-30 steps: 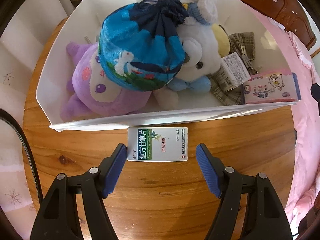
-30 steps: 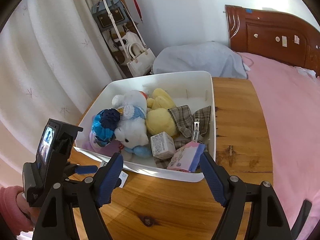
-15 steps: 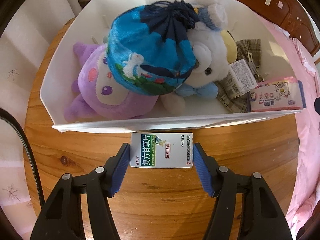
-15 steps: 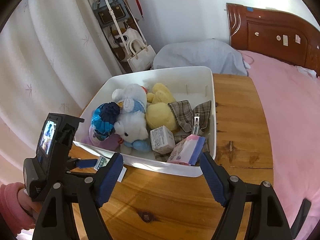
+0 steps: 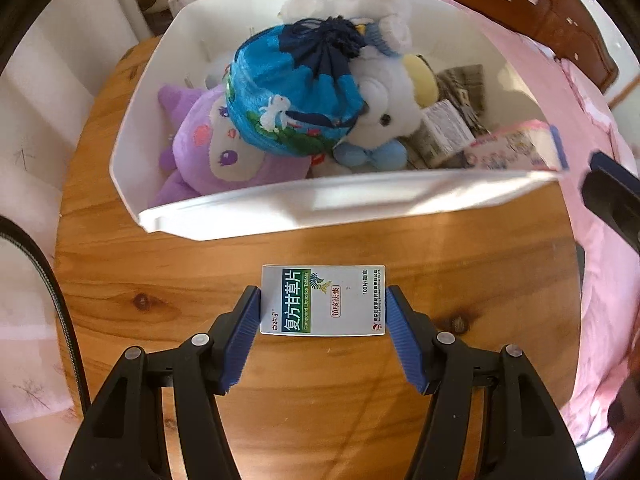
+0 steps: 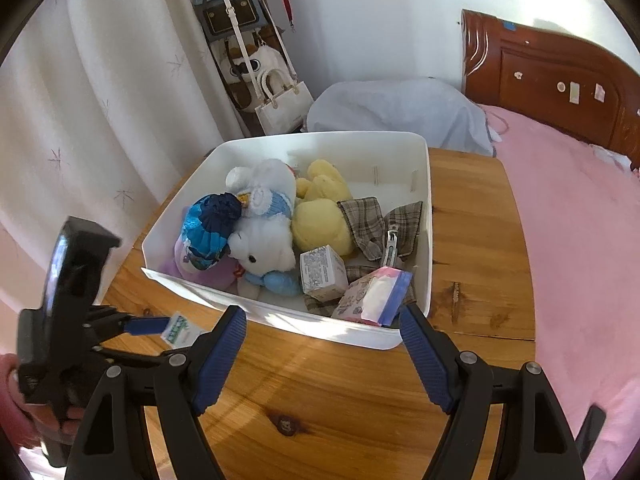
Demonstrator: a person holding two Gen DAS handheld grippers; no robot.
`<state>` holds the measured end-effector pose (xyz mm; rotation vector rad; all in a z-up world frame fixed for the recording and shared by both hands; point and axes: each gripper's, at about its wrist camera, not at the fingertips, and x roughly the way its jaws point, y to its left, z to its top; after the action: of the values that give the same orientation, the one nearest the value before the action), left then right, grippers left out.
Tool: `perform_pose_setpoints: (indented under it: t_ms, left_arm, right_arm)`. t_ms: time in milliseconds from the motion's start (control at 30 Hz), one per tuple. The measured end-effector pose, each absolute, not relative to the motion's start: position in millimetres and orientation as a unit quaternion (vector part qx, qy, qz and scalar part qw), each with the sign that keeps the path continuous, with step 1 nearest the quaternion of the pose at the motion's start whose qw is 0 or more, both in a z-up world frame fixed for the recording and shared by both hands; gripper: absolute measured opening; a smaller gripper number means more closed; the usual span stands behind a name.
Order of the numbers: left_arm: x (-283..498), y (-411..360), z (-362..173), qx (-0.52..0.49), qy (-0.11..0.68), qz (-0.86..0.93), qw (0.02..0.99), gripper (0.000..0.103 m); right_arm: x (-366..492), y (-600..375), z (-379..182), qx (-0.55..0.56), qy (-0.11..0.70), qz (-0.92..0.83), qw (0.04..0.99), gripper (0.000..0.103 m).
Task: Organize objects
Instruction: 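Lift the medicine box with the left tool and carry it over the tray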
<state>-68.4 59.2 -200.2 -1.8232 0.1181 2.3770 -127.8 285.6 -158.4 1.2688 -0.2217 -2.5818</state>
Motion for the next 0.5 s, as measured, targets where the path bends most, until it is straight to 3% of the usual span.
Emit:
perform_pose_setpoints:
  t_ms: [500]
  left_arm:
    - [-83.6,44.0,-158.5,-0.551,0.037,0.823,0.136,0.066]
  right_arm:
    - [-110.7,277.5,-189.5,0.475,-0.058,-0.871,0.114,0.081]
